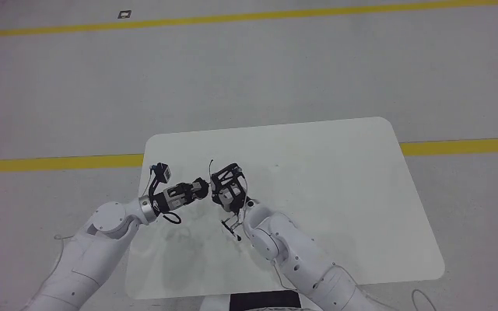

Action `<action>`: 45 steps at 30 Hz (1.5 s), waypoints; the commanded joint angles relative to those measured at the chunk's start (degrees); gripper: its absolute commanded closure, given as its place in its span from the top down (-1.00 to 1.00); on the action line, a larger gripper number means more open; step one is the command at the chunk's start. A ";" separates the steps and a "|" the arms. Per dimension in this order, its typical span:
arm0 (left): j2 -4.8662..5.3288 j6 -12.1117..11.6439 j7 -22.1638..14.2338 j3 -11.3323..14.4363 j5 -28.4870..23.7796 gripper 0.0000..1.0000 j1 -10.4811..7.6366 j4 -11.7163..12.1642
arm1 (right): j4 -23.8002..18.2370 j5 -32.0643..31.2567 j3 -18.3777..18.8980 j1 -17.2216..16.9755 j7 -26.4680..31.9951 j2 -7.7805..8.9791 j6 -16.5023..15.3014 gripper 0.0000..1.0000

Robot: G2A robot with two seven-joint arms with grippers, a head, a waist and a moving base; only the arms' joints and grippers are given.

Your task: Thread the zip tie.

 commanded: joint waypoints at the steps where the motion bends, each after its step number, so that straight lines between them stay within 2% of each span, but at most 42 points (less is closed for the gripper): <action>1: 0.00 0.00 0.00 0.00 0.00 -1.00 0.00 0.00 | -0.11 -0.47 0.00 -0.03 0.02 0.04 0.19 -0.90; 2: 0.00 0.00 0.00 0.00 0.00 -1.00 0.00 0.00 | -0.22 -0.70 -0.04 -0.06 0.04 0.06 0.28 -0.84; 5: 0.00 0.00 0.00 0.00 0.00 -1.00 0.00 0.00 | -0.55 -1.01 -0.09 -0.19 0.17 0.08 0.52 -0.38; 12: 0.00 0.00 0.00 0.00 0.00 -1.00 0.00 0.00 | -1.21 -0.93 -0.08 -0.31 0.02 0.06 1.16 -0.24; 17: 0.00 0.00 0.00 0.00 0.00 -1.00 0.00 0.00 | -1.49 -0.86 -0.13 0.16 0.17 -0.03 1.36 -0.30; 24: 0.00 0.00 0.00 0.00 0.00 -1.00 0.00 0.00 | -1.70 -0.94 -0.58 1.27 -0.26 -0.30 1.44 -0.56; 26: 0.00 0.00 0.00 0.00 0.00 -1.00 0.00 0.00 | -1.75 -1.22 -0.75 1.47 -0.25 -0.34 1.43 -0.72; 27: 0.00 0.00 0.00 0.00 0.00 -1.00 0.00 0.00 | -1.80 -1.28 -0.80 1.49 -0.25 -0.36 1.47 -0.96; 28: 0.00 0.00 0.00 0.00 0.00 -1.00 0.00 0.00 | -1.85 -1.31 -0.85 1.49 -0.25 -0.37 1.49 -1.00; 45: 0.00 0.00 0.00 0.00 0.00 -1.00 0.00 0.00 | -0.68 -0.61 -1.18 1.51 -0.02 -0.64 1.83 -1.00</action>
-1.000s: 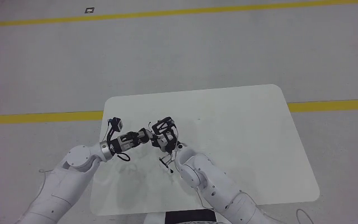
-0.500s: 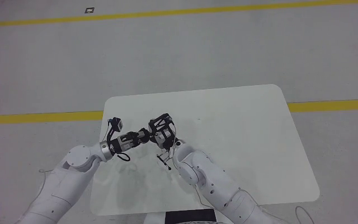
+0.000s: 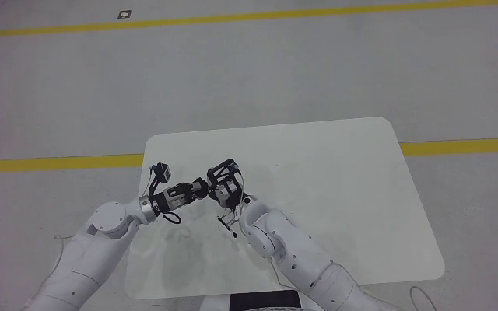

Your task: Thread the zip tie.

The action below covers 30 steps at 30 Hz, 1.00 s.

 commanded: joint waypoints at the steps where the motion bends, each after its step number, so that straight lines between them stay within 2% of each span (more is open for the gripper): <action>1: 0.00 0.00 0.00 0.00 0.00 -1.00 0.00 0.00 | 0.04 0.15 0.02 -0.01 -0.08 -0.02 0.01 -1.00; 13: 0.00 0.00 0.00 0.00 0.00 -1.00 0.00 0.00 | -0.04 0.71 0.26 -0.15 -0.56 -0.11 0.27 -1.00; 14: 0.00 0.00 0.00 0.00 0.00 -1.00 0.00 0.00 | -0.13 0.43 0.22 -0.25 -0.63 -0.10 0.47 -0.32; 15: 0.00 0.00 0.00 0.00 0.00 -1.00 0.00 0.00 | -0.35 0.30 0.30 -0.30 -0.56 -0.08 0.57 1.00; 21: 0.00 0.00 0.00 0.00 0.00 -1.00 0.00 0.00 | -3.11 -1.96 1.84 -1.44 -0.54 0.61 -0.39 1.00; 24: 0.00 0.00 0.00 0.00 0.00 -1.00 0.00 0.00 | -5.81 -2.99 3.21 -2.62 -0.08 1.28 -2.73 1.00; 27: 0.00 0.00 0.00 0.00 0.00 -1.00 0.00 0.00 | -9.45 -4.24 4.88 -3.92 -0.35 2.12 -6.49 1.00; 30: 0.00 0.00 0.00 0.00 0.00 -1.00 0.00 0.00 | -13.26 -8.43 6.30 -5.32 -2.02 3.04 -9.39 1.00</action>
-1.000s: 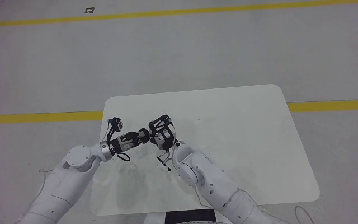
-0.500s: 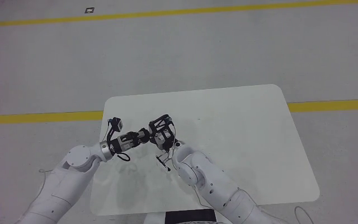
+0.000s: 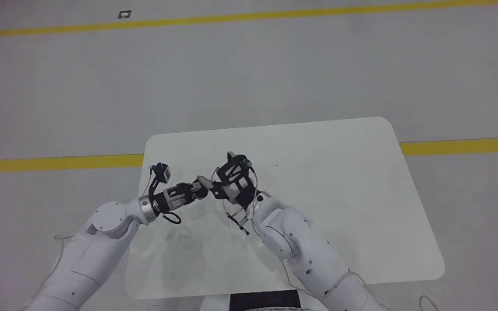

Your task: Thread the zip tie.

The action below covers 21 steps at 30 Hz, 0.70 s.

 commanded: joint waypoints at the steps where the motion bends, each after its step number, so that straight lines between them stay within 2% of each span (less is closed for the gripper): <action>1: 0.00 0.00 0.00 0.00 0.00 -1.00 0.00 0.00 | -1.21 -2.03 0.32 -0.39 -0.49 0.26 -0.56 1.00; 9: -0.06 0.20 0.51 0.02 -0.31 -1.00 0.01 -0.07 | -1.21 -2.03 0.32 -0.39 -0.49 0.26 -0.56 1.00; 11: -0.17 0.97 1.10 -0.60 -2.73 -1.00 -0.18 0.28 | -1.29 -5.88 0.46 0.24 -1.87 0.57 -1.66 1.00; 13: -0.08 1.79 0.43 -2.13 -5.52 -1.00 -0.63 1.36 | -1.57 -11.32 1.11 0.07 -5.30 1.14 -2.27 1.00; 14: 0.01 2.12 0.07 -2.96 -6.53 -1.00 -0.81 1.90 | -1.46 -11.93 1.28 0.25 -6.41 1.48 -2.74 1.00; 18: 0.28 4.53 -2.88 -6.42 -13.00 -1.00 -1.53 3.77 | 0.19 -11.93 -0.18 4.83 -8.94 4.76 -4.46 1.00; 21: 0.32 6.28 -5.10 -8.19 -16.94 -1.00 -2.39 4.86 | 1.58 -11.93 -4.86 9.60 -12.04 8.09 -3.57 1.00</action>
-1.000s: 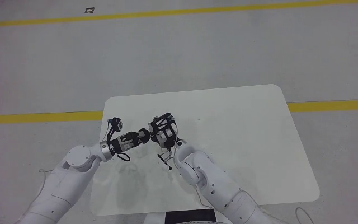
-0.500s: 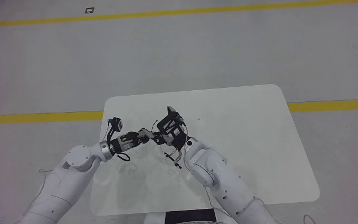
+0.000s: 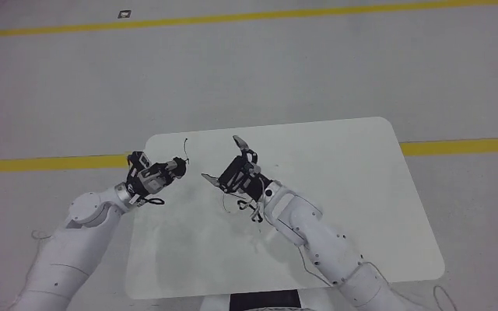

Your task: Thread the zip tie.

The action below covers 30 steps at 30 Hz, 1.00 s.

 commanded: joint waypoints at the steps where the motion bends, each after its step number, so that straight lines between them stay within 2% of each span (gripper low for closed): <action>1: -0.08 1.43 -1.19 -0.70 -2.77 -1.00 -0.61 0.47 | 1.13 -0.06 -3.97 4.06 -2.49 2.14 0.70 1.00; 2: -0.18 2.30 -1.83 -0.91 -4.26 -1.00 -1.12 0.64 | 2.03 -0.06 -7.65 6.79 -3.79 3.48 0.68 1.00; 3: -0.23 1.86 -2.44 -1.02 -4.01 -1.00 -1.76 0.42 | 2.03 -0.06 -7.65 6.79 -3.79 3.48 0.68 1.00; 11: -0.25 1.97 -2.07 -0.96 -3.94 -1.00 -1.70 0.48 | 2.03 -0.06 -7.65 6.79 -3.79 3.48 0.68 1.00; 12: -0.45 2.40 -0.82 -0.71 -4.81 -1.00 -1.53 0.19 | 2.23 -0.06 -7.63 7.21 -3.53 3.58 0.81 1.00; 14: -1.04 4.73 0.00 -0.48 -11.33 -1.00 -1.47 0.21 | 2.97 -0.06 -8.74 9.69 -3.35 4.17 1.40 1.00; 17: -1.69 7.52 0.17 0.00 -16.40 -1.00 -2.78 0.77 | 5.19 -0.06 -12.48 14.44 -5.19 5.59 5.82 1.00; 20: -2.38 9.67 -0.44 0.63 -20.53 -1.00 -4.69 2.07 | 7.98 -0.06 -17.95 19.78 -8.35 7.17 11.75 1.00; 25: -3.53 11.47 -1.28 2.27 -23.34 -1.00 -8.63 4.63 | 12.55 -0.06 -28.93 30.05 -12.34 9.25 20.42 1.00; 30: -4.80 12.15 -1.08 4.08 -25.77 -1.00 -12.52 7.26 | 15.74 -0.06 -37.61 38.88 -11.96 9.84 26.04 1.00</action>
